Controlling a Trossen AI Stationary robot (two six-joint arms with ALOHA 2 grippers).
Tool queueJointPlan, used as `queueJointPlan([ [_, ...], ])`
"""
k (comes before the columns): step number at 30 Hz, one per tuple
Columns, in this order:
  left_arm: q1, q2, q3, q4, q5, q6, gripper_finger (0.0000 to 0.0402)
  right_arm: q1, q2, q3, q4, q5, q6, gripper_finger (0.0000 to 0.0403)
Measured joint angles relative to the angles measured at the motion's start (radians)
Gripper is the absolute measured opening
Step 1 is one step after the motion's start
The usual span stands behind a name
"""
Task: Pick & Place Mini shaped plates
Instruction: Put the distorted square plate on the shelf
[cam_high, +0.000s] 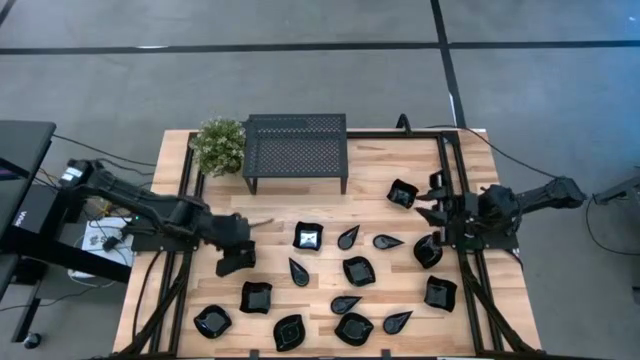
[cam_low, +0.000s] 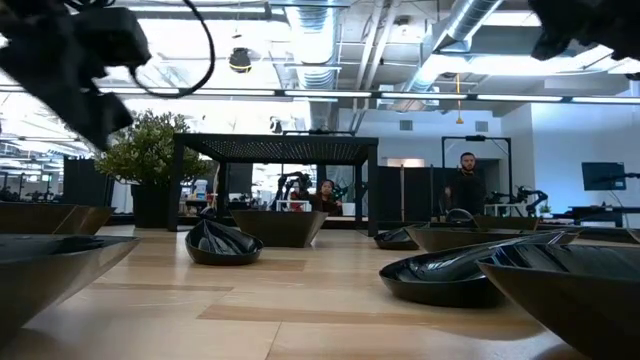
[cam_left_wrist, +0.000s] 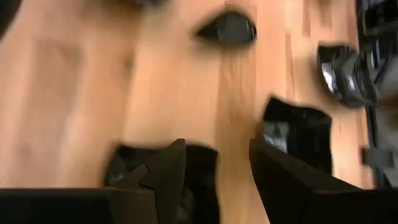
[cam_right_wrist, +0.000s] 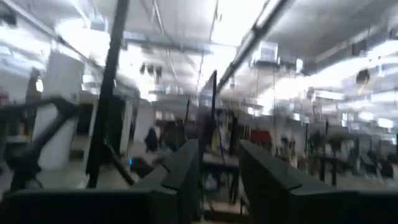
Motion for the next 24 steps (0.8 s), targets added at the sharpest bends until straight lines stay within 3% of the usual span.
queueJointPlan([
  [8, -0.105, 0.118, 0.008, -0.025, 0.008, -0.145, 0.0179, -0.109, 0.511, 0.27, 0.035, 0.02, 0.044, 0.0182],
  [12, -0.124, 0.168, 0.008, -0.024, 0.011, -0.16, 0.0179, -0.162, 0.711, 0.417, -0.054, 0.029, 0.044, 0.0195],
  [18, -0.136, 0.247, -0.001, -0.023, 0.002, -0.15, 0.0179, -0.226, 0.909, 0.604, -0.161, 0.081, 0.105, 0.02],
  [24, -0.135, 0.291, -0.015, -0.017, -0.078, -0.14, 0.0176, -0.239, 1.012, 0.702, -0.228, 0.08, 0.11, 0.0192],
])
